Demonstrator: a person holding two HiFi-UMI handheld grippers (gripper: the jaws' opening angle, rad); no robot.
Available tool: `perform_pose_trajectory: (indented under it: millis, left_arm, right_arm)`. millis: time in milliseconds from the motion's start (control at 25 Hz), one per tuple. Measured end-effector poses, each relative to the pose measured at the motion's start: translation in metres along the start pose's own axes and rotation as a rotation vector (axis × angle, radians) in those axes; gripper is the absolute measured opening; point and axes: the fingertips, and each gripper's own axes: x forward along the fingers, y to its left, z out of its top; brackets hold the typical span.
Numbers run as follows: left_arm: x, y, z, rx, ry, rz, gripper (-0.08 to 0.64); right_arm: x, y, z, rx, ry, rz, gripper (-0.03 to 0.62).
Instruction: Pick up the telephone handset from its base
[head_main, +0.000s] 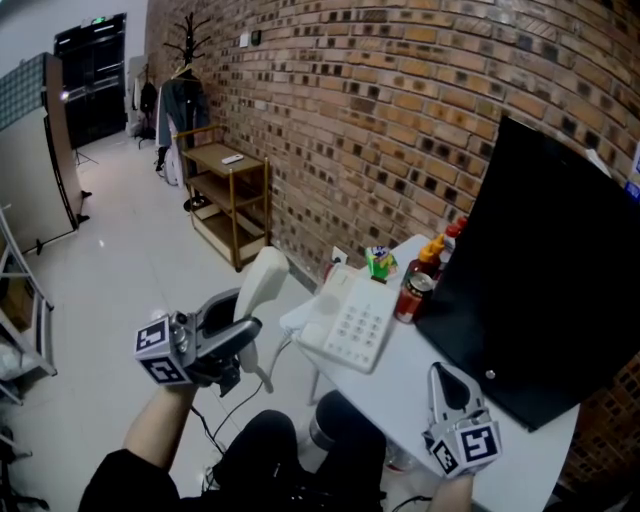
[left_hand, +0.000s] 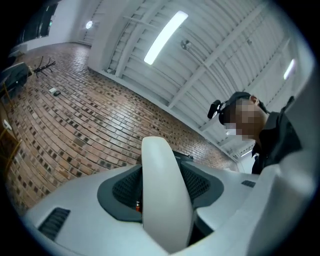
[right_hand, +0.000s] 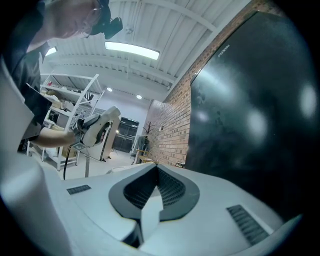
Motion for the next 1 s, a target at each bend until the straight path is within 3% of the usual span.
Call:
perform_pose_trajectory:
  millis: [160, 1000]
  left_arm:
    - [-0.003, -0.004, -0.001, -0.053, -0.038, -0.031, 0.241]
    - [0.002, 0.004, -0.015, -0.042, 0.025, -0.003, 0.241]
  right_arm:
    - [-0.001, 0.0, 0.001, 0.002, -0.004, -0.001, 0.009]
    - [0.0, -0.001, 0.004, 0.01, -0.027, 0.013, 0.008]
